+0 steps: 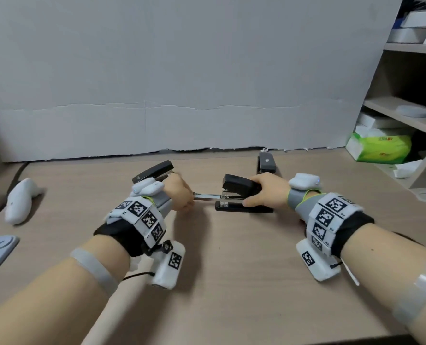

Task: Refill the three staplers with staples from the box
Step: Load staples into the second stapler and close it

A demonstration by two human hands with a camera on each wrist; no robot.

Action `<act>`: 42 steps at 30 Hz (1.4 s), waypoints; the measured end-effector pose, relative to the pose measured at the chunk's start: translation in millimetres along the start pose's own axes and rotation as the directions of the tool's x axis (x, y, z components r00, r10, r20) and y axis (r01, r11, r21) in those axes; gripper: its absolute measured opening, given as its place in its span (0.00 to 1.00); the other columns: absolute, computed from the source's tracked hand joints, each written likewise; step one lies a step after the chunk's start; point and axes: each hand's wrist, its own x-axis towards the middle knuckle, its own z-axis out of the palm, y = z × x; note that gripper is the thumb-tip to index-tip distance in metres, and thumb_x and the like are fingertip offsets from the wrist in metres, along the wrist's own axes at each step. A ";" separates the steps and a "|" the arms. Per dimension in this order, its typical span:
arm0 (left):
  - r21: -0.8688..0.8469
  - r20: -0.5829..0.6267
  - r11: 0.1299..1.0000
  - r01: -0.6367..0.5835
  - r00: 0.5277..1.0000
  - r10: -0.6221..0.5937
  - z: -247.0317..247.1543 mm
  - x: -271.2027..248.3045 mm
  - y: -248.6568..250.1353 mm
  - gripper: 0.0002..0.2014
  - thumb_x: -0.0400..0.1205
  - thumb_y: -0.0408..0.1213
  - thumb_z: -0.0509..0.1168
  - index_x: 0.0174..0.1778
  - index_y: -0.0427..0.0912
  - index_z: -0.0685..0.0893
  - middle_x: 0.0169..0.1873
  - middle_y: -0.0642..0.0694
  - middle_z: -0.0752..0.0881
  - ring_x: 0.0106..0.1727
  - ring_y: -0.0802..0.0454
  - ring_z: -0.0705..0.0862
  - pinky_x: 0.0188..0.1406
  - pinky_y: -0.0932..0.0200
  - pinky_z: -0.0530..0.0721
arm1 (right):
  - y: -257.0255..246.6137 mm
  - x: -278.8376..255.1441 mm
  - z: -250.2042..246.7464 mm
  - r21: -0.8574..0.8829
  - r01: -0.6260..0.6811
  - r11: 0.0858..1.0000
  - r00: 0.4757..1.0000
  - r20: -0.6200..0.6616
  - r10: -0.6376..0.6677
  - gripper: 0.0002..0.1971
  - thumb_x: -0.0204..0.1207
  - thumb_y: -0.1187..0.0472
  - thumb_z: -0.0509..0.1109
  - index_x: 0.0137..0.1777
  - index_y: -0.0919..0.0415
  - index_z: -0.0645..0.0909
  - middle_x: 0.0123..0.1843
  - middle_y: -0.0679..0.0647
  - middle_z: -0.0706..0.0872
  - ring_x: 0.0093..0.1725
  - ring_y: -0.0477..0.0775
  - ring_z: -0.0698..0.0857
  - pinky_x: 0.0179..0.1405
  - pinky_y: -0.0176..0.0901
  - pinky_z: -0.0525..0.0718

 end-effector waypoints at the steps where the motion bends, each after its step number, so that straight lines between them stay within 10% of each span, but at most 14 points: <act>1: -0.063 -0.025 0.998 0.015 1.000 -0.017 4.6 1.5 0.4 0.05 0.80 0.22 0.64 0.42 0.31 0.86 0.46 0.30 0.90 0.33 0.44 0.83 0.40 0.53 0.92 | 0.5 1.3 3.2 0.008 0.000 1.000 1.000 -0.020 0.000 0.09 0.70 0.52 0.78 0.47 0.47 0.82 0.43 0.48 0.88 0.45 0.54 0.87 0.41 0.41 0.79; 3: -0.114 -0.075 0.993 0.016 0.997 -0.025 13.9 -0.1 0.5 0.09 0.81 0.24 0.63 0.51 0.30 0.88 0.54 0.33 0.89 0.43 0.45 0.83 0.54 0.54 0.87 | 0.8 2.1 5.5 0.021 0.009 1.000 0.999 -0.045 -0.008 0.09 0.72 0.52 0.78 0.47 0.46 0.81 0.41 0.46 0.87 0.45 0.54 0.86 0.42 0.41 0.78; 9: -0.296 -0.040 0.955 -0.007 0.999 -0.006 55.0 -28.9 29.8 0.20 0.83 0.20 0.55 0.66 0.34 0.85 0.63 0.36 0.86 0.65 0.41 0.83 0.54 0.62 0.76 | 2.8 3.8 10.7 0.061 0.034 0.998 0.997 -0.075 -0.029 0.09 0.72 0.56 0.79 0.47 0.52 0.82 0.41 0.50 0.87 0.43 0.54 0.85 0.37 0.39 0.79; 17: -0.441 0.020 0.889 -0.123 0.989 0.146 63.5 -12.7 12.2 0.15 0.75 0.19 0.62 0.52 0.30 0.90 0.63 0.41 0.87 0.63 0.34 0.84 0.53 0.58 0.77 | 7.7 8.0 9.9 0.096 0.027 0.995 0.996 -0.083 -0.019 0.08 0.70 0.56 0.80 0.45 0.52 0.84 0.44 0.56 0.89 0.45 0.58 0.88 0.48 0.46 0.85; 20: -0.533 0.082 0.841 -0.093 0.984 0.160 60.2 -10.8 3.4 0.17 0.76 0.18 0.62 0.55 0.33 0.90 0.64 0.46 0.87 0.49 0.47 0.83 0.44 0.60 0.77 | 8.3 9.1 9.4 0.098 0.024 0.995 0.997 -0.080 -0.016 0.10 0.69 0.55 0.81 0.46 0.54 0.86 0.46 0.58 0.91 0.48 0.60 0.89 0.51 0.50 0.88; 25: -0.480 0.159 0.873 -0.090 0.969 0.187 49.0 -5.9 -4.8 0.16 0.77 0.21 0.64 0.56 0.35 0.90 0.42 0.39 0.87 0.35 0.50 0.76 0.38 0.62 0.75 | 10.8 7.9 8.9 0.075 0.033 0.997 0.996 -0.088 -0.026 0.08 0.69 0.52 0.81 0.41 0.50 0.84 0.46 0.58 0.91 0.47 0.60 0.89 0.50 0.50 0.87; 29: -0.357 0.039 0.929 -0.099 0.992 0.120 35.6 7.3 -10.3 0.13 0.76 0.22 0.68 0.56 0.34 0.89 0.40 0.37 0.86 0.36 0.46 0.80 0.48 0.49 0.85 | 12.0 10.2 8.0 0.058 0.009 0.998 0.994 -0.108 -0.003 0.10 0.68 0.50 0.81 0.36 0.46 0.81 0.44 0.56 0.90 0.46 0.60 0.89 0.49 0.51 0.88; 42: -0.456 0.150 0.888 -0.061 0.978 0.145 60.3 -4.5 7.7 0.23 0.69 0.20 0.64 0.56 0.41 0.91 0.35 0.45 0.84 0.33 0.49 0.78 0.42 0.59 0.76 | 10.8 14.5 10.2 0.120 -0.011 0.993 0.994 -0.106 0.024 0.09 0.67 0.54 0.82 0.36 0.52 0.83 0.37 0.55 0.86 0.38 0.56 0.84 0.43 0.45 0.84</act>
